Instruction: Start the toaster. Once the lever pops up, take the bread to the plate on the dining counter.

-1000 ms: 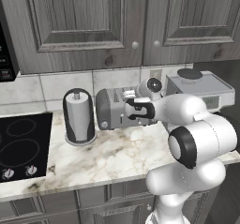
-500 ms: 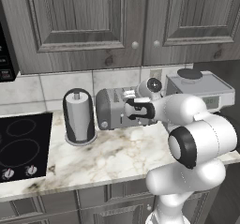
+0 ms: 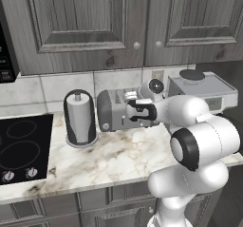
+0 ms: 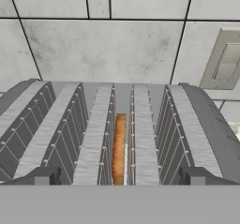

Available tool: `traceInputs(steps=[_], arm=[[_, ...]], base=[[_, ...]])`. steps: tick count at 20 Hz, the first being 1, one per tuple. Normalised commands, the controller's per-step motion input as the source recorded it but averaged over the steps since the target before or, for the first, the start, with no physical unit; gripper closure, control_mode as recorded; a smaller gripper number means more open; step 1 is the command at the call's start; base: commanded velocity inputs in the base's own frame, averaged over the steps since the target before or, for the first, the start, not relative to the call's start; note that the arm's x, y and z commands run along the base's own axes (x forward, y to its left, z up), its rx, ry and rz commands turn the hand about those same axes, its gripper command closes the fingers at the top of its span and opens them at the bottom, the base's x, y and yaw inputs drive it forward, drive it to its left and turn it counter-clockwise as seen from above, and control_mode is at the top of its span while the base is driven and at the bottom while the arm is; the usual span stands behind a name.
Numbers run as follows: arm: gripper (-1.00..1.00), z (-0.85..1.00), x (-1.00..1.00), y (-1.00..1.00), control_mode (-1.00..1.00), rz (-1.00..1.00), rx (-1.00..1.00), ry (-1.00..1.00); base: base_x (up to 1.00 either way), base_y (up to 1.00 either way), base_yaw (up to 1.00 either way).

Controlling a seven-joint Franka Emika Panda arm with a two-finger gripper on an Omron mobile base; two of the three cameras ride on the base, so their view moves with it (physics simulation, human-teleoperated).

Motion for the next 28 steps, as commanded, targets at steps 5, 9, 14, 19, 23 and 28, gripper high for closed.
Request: traceInputs(steps=[5, 9, 14, 19, 23, 28], arm=[[-1.00, 0.00, 0.00, 0.00, -1.00, 0.00, 0.00, 0.00], [-1.00, 0.00, 0.00, 0.00, -1.00, 0.00, 0.00, 0.00], [-1.00, 0.00, 0.00, 0.00, -1.00, 0.00, 0.00, 0.00], [-1.00, 0.00, 0.00, 0.00, -1.00, 0.00, 0.00, 0.00], [-1.00, 0.00, 0.00, 0.00, -1.00, 0.00, 0.00, 0.00], [-1.00, 0.00, 0.00, 0.00, -1.00, 0.00, 0.00, 0.00]], base=[[0.00, 0.00, 0.00], [0.00, 0.00, 0.00], [0.00, 0.00, 0.00], [0.00, 0.00, 0.00], [0.00, 0.00, 0.00], [0.00, 0.00, 0.00]])
